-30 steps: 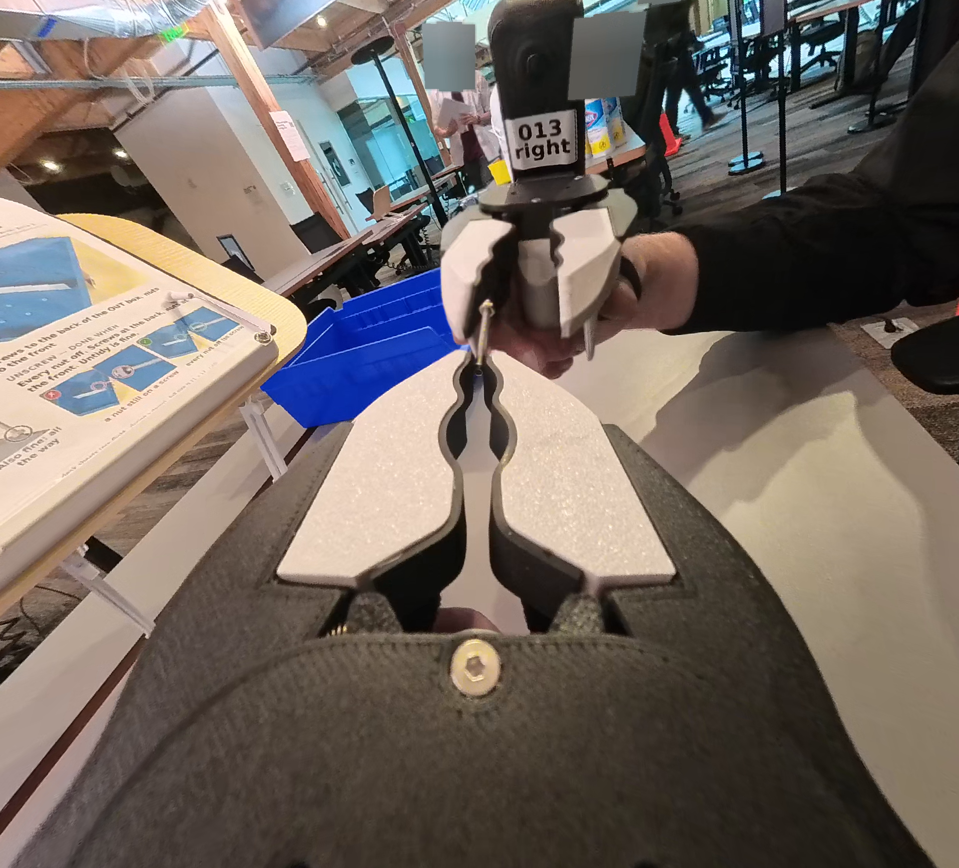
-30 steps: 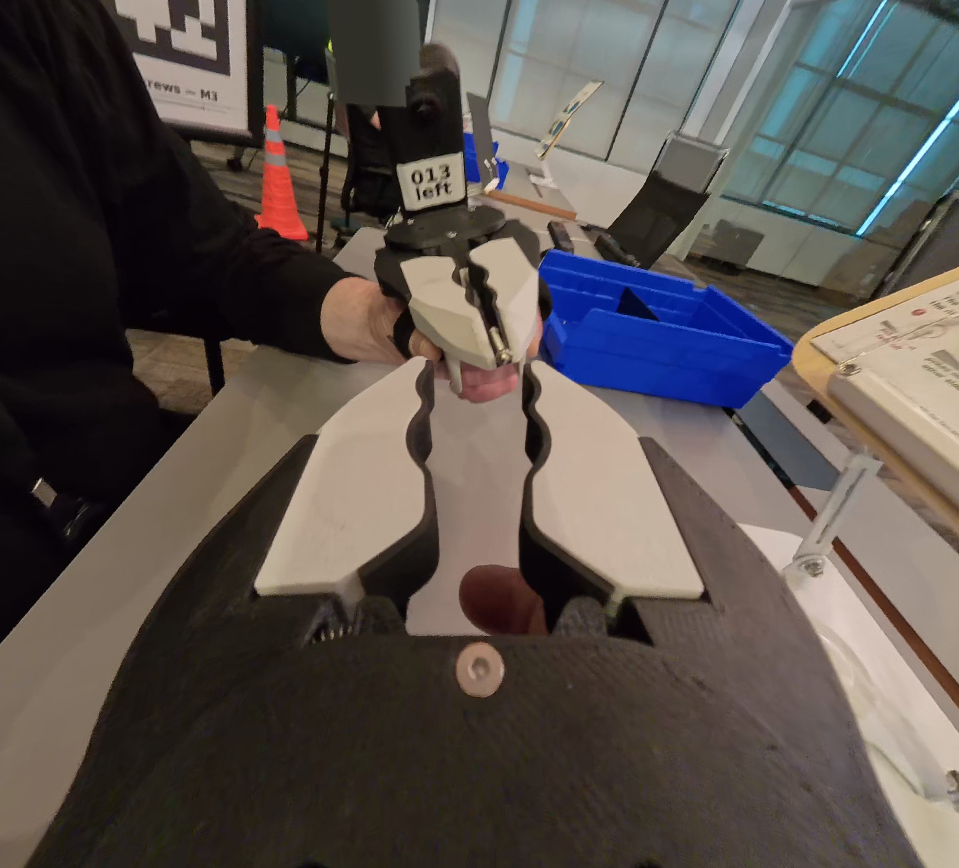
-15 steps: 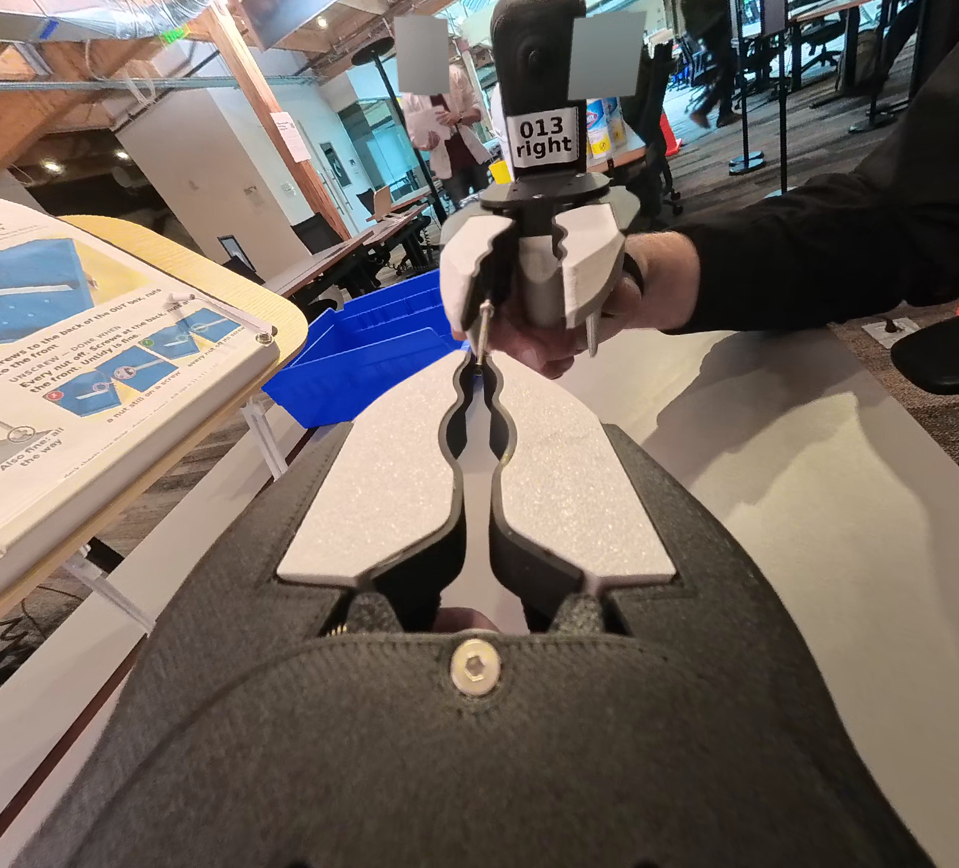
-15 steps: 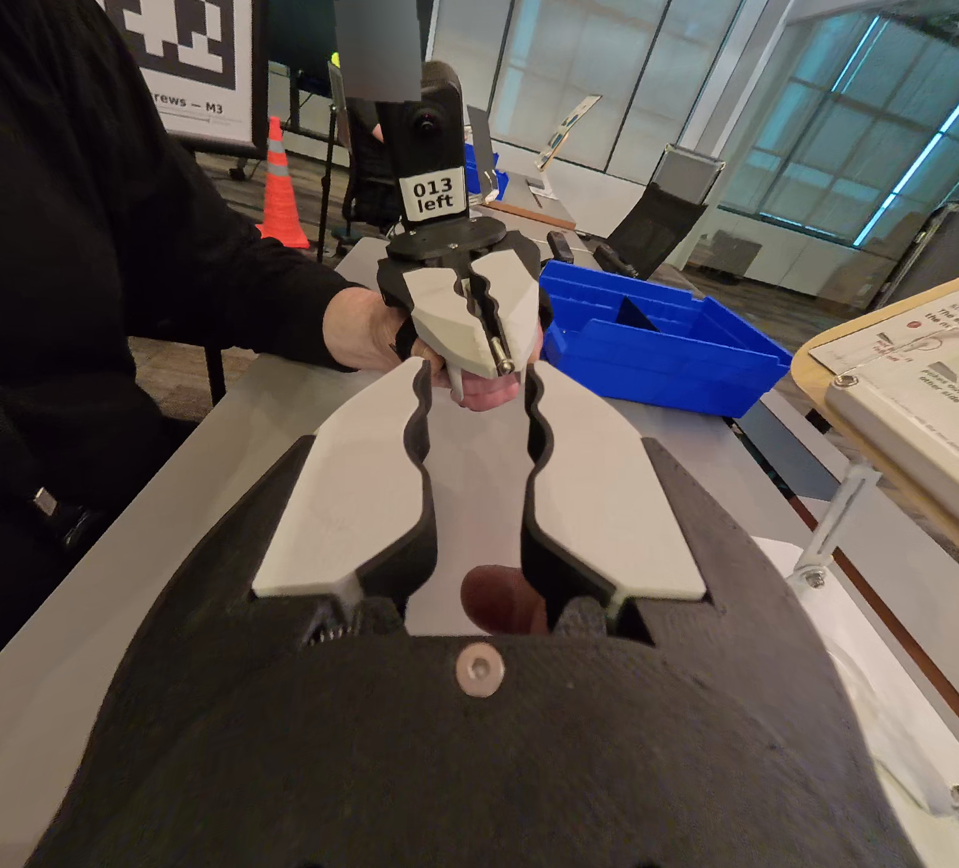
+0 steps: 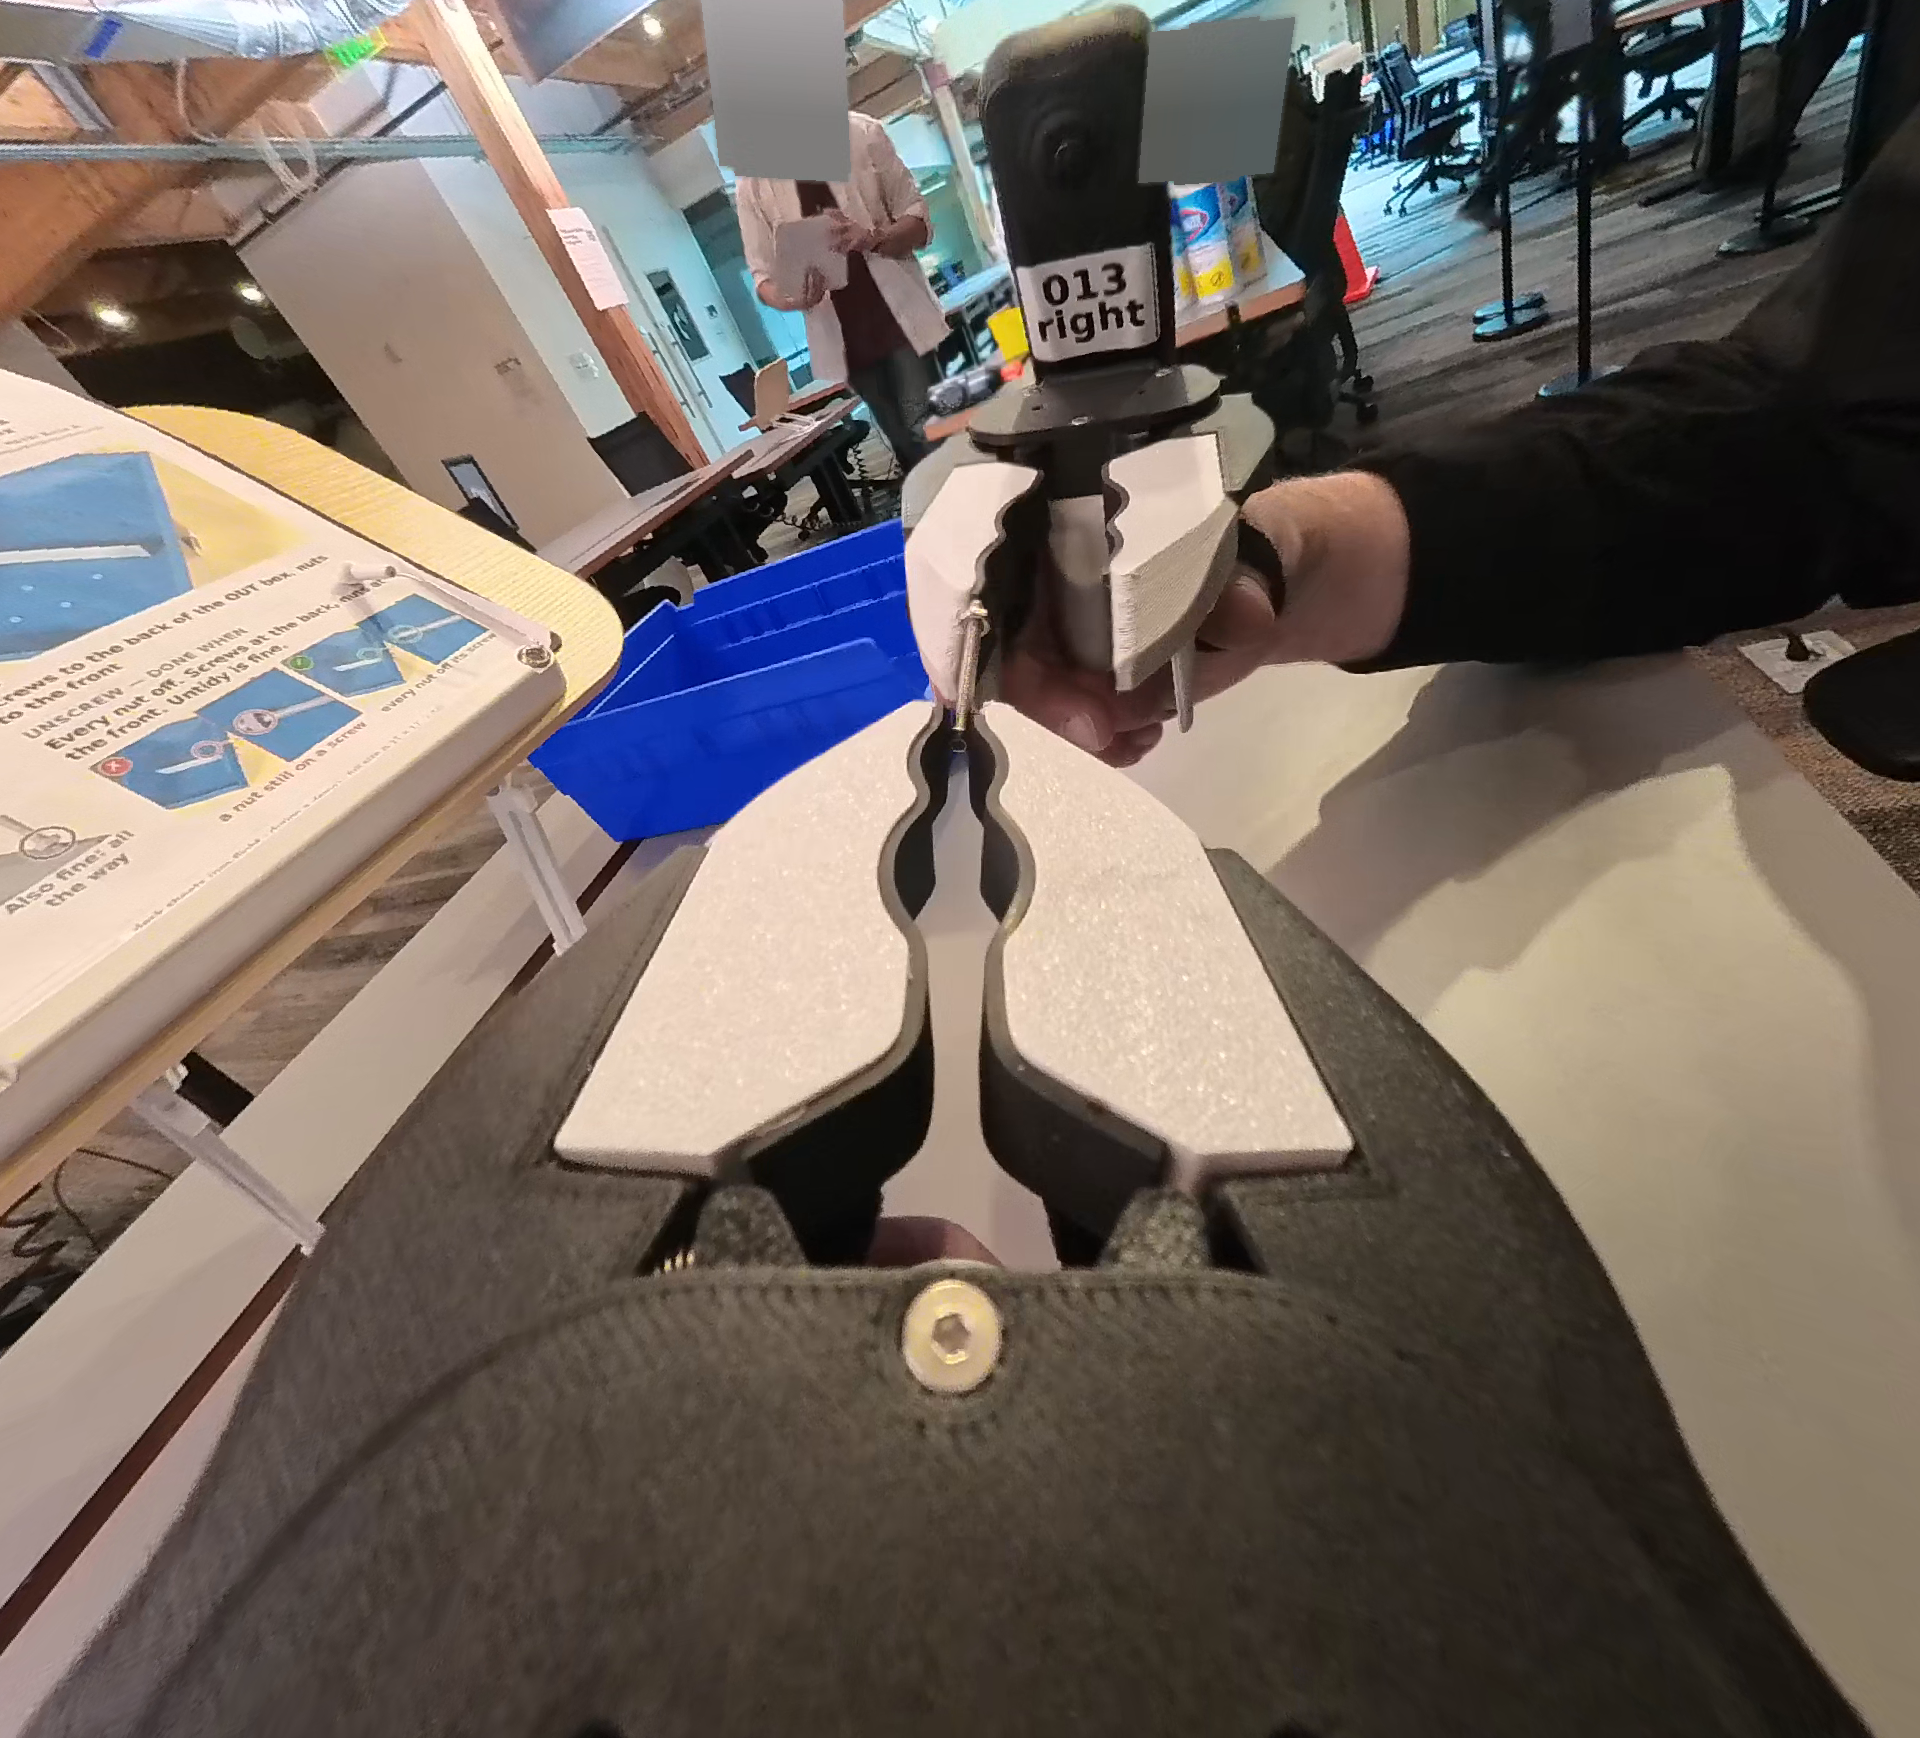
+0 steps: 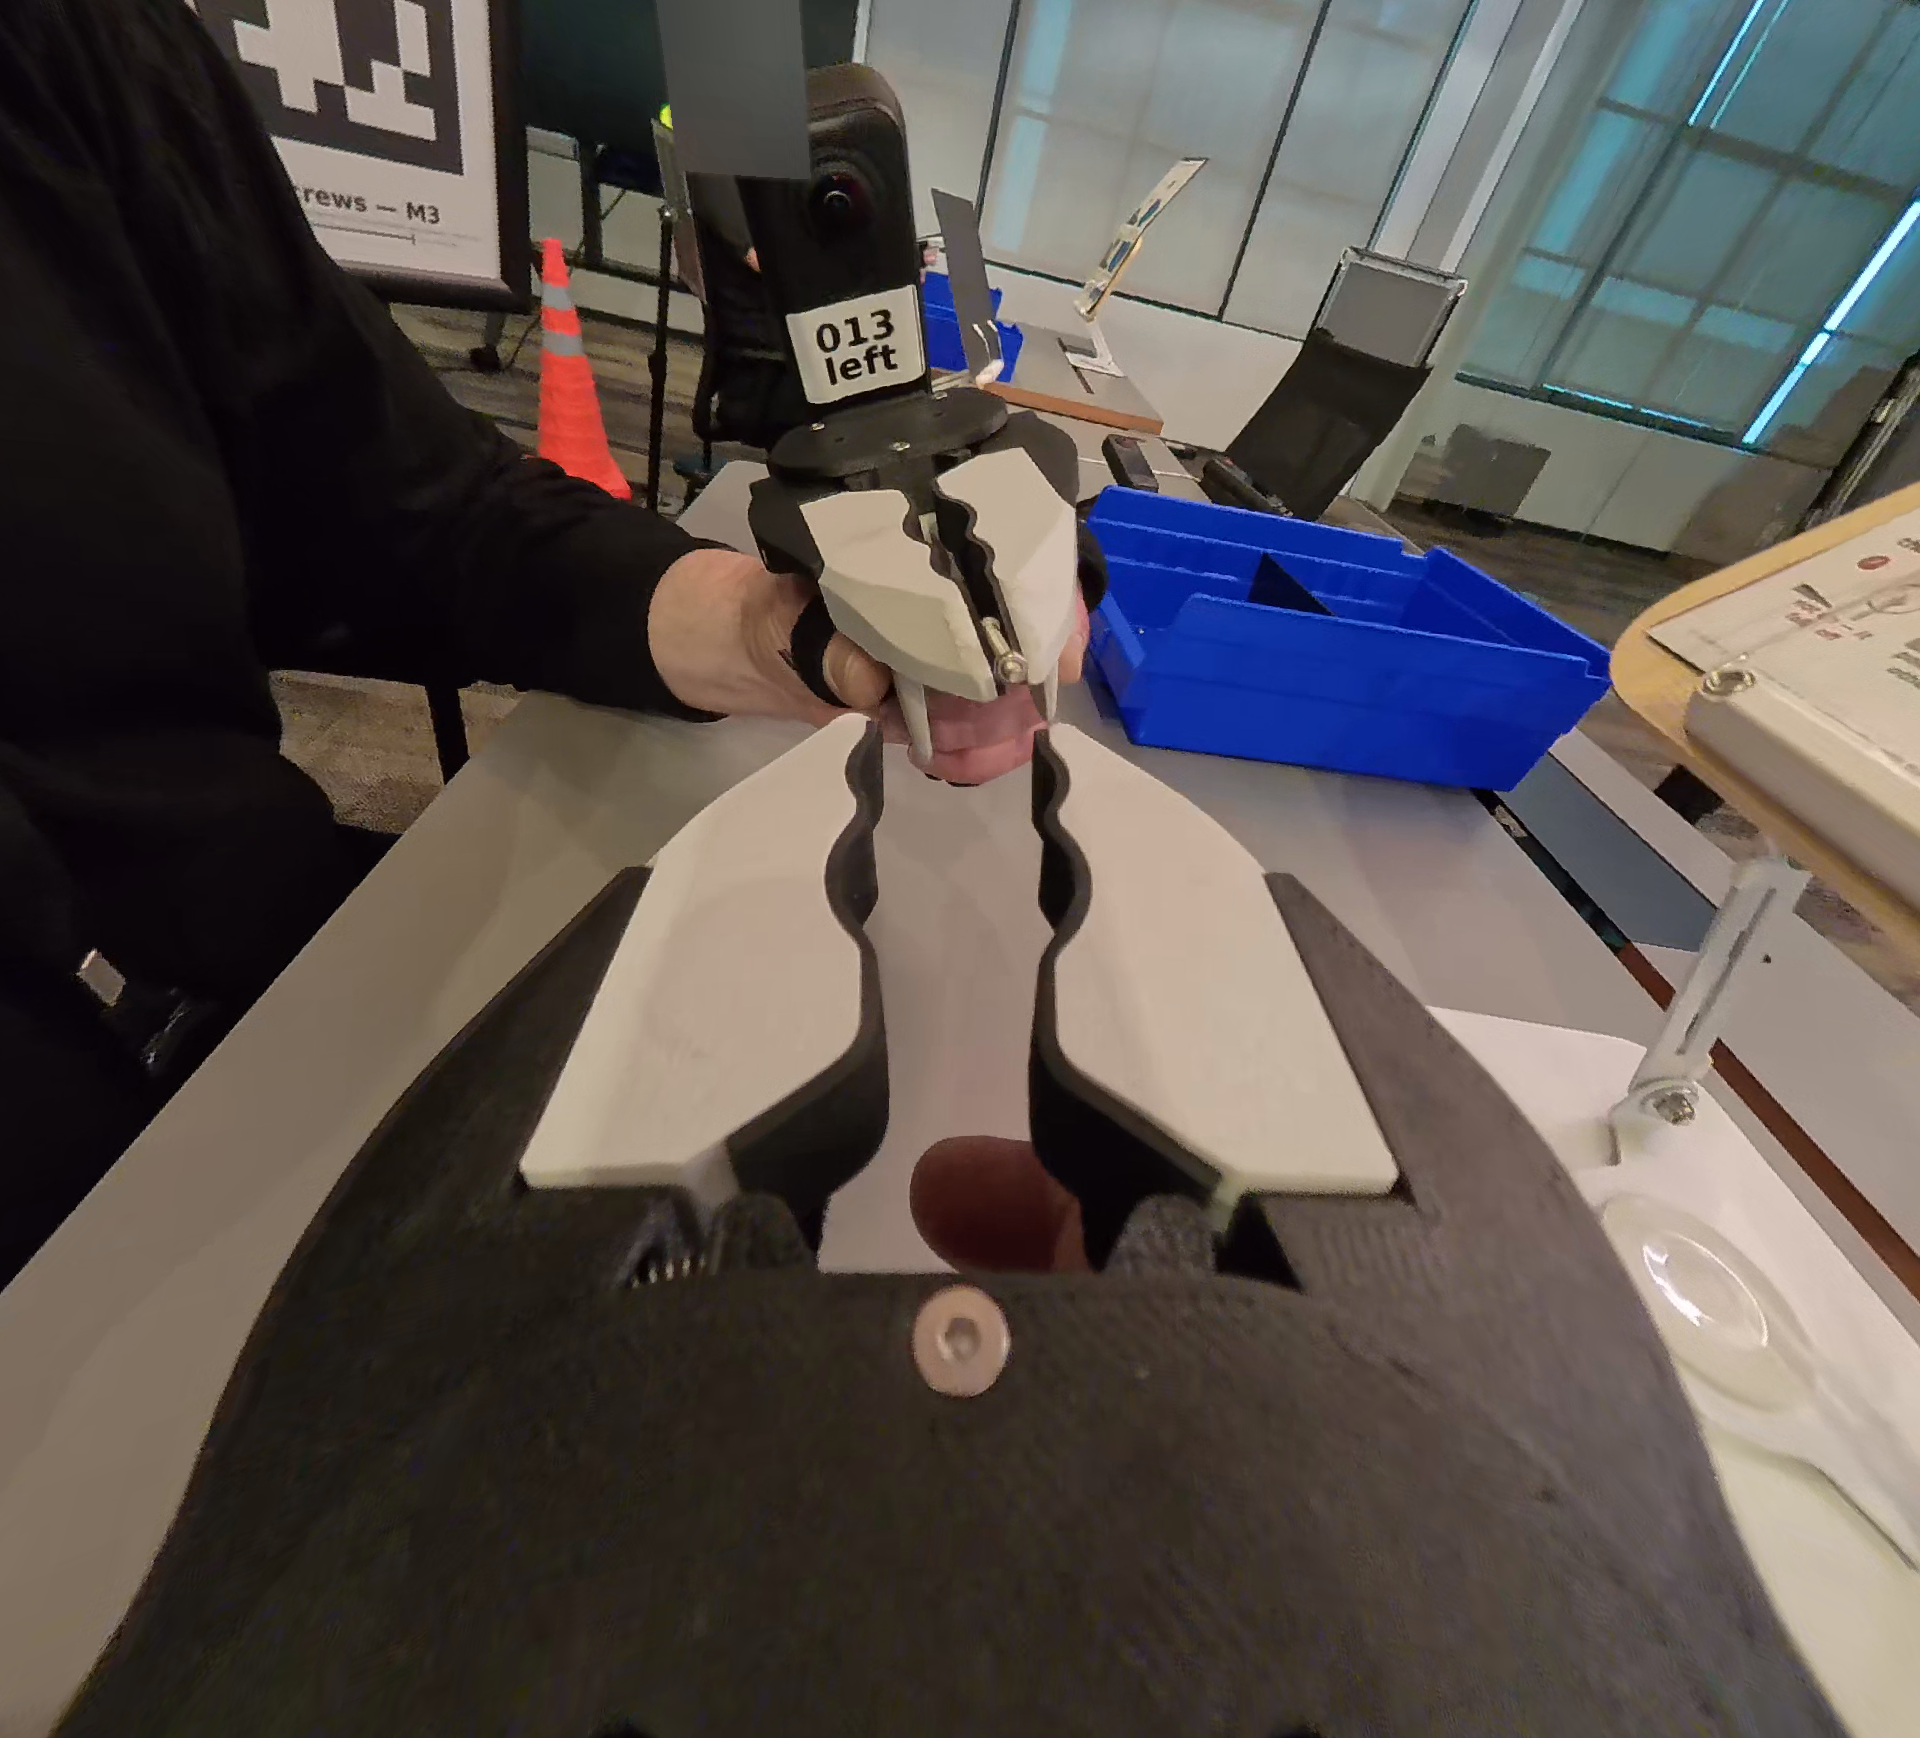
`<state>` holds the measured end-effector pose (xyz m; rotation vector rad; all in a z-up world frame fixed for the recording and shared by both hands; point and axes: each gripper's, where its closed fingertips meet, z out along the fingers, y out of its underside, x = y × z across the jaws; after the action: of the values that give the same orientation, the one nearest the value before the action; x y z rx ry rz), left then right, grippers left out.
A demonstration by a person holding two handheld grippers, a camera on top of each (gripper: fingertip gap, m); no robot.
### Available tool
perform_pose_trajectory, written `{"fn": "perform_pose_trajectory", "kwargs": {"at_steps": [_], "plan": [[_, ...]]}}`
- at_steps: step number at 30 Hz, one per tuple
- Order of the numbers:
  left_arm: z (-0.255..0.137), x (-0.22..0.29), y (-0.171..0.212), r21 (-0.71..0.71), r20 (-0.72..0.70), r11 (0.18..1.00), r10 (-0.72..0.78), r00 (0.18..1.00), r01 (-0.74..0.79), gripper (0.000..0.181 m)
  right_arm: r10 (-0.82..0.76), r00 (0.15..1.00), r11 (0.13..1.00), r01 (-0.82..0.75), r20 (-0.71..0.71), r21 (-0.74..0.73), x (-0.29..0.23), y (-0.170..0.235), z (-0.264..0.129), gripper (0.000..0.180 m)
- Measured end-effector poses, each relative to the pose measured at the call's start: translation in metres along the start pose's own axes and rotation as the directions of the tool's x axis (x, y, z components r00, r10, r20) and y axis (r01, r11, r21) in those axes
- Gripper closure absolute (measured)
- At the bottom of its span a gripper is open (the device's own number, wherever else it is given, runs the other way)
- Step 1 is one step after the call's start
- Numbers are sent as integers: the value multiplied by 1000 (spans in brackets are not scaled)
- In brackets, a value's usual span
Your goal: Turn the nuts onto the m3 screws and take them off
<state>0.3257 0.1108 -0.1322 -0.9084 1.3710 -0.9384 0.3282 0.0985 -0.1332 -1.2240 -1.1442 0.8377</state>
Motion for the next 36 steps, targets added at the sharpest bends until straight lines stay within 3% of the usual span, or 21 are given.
{"fn": "perform_pose_trajectory", "kwargs": {"at_steps": [25, 36], "plan": [[10, 2, 21, -47, 6, 999, -12, 1000, 13, 178, 79, 997, 996, -79, -17, 42, 4, 6, 4, 152], [12, 5, 21, -50, -1, 999, -4, 1000, 4, 178, 88, 996, 995, -86, -26, 45, 7, 6, 2, 165]]}}
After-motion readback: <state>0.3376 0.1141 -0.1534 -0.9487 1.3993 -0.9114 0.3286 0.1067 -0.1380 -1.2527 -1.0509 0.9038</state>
